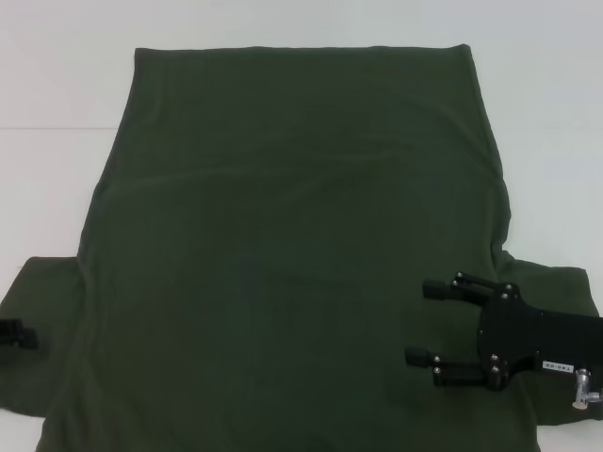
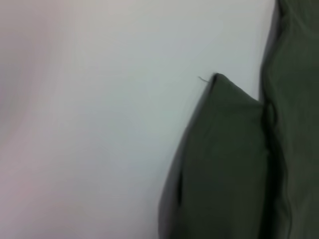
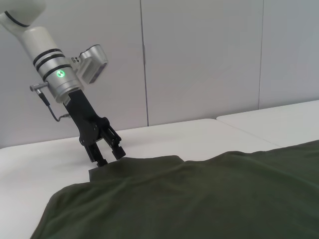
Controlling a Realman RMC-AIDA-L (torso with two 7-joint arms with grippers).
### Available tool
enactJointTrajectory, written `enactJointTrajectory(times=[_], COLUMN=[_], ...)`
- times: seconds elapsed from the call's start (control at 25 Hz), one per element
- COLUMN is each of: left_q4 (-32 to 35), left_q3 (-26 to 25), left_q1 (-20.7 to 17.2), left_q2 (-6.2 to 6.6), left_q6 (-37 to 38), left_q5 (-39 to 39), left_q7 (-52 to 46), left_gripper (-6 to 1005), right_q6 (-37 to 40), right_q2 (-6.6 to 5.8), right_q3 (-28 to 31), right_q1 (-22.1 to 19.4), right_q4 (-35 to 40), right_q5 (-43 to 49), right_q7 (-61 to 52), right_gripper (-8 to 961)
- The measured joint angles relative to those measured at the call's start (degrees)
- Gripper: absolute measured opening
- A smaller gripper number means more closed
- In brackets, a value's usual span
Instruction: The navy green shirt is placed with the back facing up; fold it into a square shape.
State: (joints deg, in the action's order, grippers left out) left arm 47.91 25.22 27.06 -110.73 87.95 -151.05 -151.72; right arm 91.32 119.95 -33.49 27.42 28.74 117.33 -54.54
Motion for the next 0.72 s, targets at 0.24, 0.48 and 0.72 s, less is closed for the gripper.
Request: enactJointTrajectory(times=[0.24, 0.48, 0.72], left_q4=[-0.73, -0.78, 0.11], left_q3=[-0.06, -0.07, 0.11], left_q1=[1.18, 1.60, 1.48], left_q2=[-0.35, -0.46, -1.07], left_q6=[0.14, 0.29, -0.43], left_q5=[0.09, 0.14, 0.15], left_q7=[0.57, 1.13, 2.26], left_gripper=[938, 898, 850], right_q6=[-0.01, 0.15, 0.30], right_q2=[0.00, 0.00, -0.07], right_q3=[0.00, 0.00, 0.00], right_q1=[0.00, 0.00, 0.20], right_q4=[0.00, 0.00, 0.00], right_q5=[0.00, 0.00, -0.01], right_q7=[-0.03, -0.07, -0.13], right_gripper=[916, 917, 917])
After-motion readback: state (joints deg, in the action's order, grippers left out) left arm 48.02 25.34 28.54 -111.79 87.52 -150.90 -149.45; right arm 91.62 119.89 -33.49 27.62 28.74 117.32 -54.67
